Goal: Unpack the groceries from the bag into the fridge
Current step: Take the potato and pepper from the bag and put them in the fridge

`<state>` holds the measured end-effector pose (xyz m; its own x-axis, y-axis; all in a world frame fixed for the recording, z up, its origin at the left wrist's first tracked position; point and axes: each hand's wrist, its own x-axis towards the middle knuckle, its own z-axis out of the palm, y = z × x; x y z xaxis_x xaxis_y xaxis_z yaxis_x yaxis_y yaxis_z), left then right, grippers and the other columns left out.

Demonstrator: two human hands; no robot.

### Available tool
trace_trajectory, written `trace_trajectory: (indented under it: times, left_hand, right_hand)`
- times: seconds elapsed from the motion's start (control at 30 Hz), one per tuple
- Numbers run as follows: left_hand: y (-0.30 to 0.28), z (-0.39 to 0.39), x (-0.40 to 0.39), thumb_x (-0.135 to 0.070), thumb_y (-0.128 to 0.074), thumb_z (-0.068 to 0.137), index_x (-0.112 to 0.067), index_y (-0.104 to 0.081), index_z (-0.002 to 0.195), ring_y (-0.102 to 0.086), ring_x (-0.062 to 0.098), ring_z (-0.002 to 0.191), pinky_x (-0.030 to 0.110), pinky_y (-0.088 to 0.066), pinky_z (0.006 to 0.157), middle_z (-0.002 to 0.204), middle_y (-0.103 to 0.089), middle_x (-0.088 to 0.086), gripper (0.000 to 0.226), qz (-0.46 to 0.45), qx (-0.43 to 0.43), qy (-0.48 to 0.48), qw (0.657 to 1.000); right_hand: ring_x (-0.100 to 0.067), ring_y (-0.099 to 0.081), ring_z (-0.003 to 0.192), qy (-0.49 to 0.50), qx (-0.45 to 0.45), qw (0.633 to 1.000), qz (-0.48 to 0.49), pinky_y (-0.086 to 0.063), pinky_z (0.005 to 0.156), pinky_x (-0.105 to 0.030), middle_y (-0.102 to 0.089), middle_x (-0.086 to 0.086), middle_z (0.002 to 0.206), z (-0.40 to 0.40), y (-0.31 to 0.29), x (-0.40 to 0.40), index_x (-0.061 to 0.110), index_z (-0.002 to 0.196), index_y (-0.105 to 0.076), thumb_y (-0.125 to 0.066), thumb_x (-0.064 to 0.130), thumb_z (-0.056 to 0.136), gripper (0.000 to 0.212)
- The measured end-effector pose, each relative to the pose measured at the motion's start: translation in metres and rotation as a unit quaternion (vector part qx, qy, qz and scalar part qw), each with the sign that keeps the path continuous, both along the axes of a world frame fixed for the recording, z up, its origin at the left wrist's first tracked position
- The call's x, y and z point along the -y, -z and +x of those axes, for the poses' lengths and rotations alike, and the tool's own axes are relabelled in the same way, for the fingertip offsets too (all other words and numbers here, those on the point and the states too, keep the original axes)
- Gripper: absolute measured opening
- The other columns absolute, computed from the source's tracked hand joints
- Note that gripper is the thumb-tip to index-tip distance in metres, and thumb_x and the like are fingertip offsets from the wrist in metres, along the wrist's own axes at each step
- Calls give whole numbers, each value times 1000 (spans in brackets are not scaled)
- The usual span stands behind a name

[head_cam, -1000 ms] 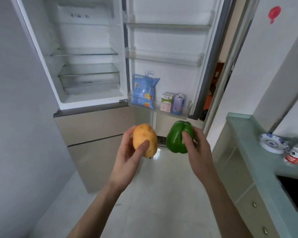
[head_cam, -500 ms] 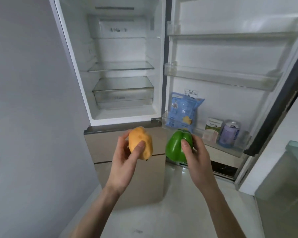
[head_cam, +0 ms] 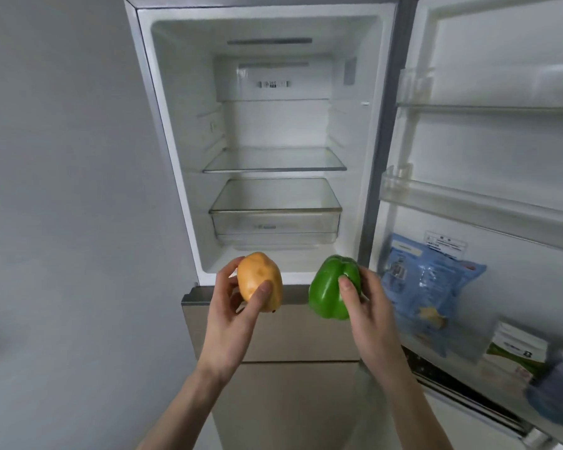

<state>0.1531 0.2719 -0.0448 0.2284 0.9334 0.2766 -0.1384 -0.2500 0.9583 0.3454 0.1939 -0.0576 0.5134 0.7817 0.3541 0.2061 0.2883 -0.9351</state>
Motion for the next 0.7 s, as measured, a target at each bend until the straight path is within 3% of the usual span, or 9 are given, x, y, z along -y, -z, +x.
trace_trajectory:
  times: [0.17,0.3,0.4,0.5,0.7]
  left_hand:
    - [10,6,-59,-46,-77,79,-32,-58,126,-70,8,103,16,-56,77,125,-66,-2,53,-12,-5,-12,1000]
    - [20,10,-109,-45,-77,77,-31,-58,124,-70,6,100,15,-55,74,124,-66,-1,52,-23,5,-7,1000]
    - [20,11,-144,-43,-87,78,-33,-56,125,-69,3,99,13,-55,74,124,-66,-3,57,-25,15,-3,1000]
    - [18,7,-189,-42,-80,78,-36,-55,126,-67,-1,99,11,-55,75,125,-64,-7,55,-15,13,7,1000]
    - [15,8,-269,-46,-79,77,-35,-53,132,-65,14,114,13,-57,76,130,-61,-8,62,-14,6,24,1000]
  right_hand:
    - [7,-66,103,1,-1,1000,-5,-51,79,-8,-69,17,112,2,-1,-59,31,129,-57,-58,44,92,39]
    - [12,-63,102,5,-9,1000,-8,-50,76,-6,-63,14,123,-1,2,-108,30,135,-53,-58,46,91,47]
    - [6,-65,104,6,-4,1000,-17,-52,80,-9,-65,6,127,-2,3,-146,29,132,-55,-58,51,88,49]
    - [-5,-66,111,8,6,1000,-25,-53,82,-13,-65,4,128,-5,4,-190,28,133,-55,-58,52,89,50]
    - [1,-59,113,32,2,999,-23,-51,78,-7,-59,16,130,-14,-2,-258,35,140,-50,-55,54,87,56]
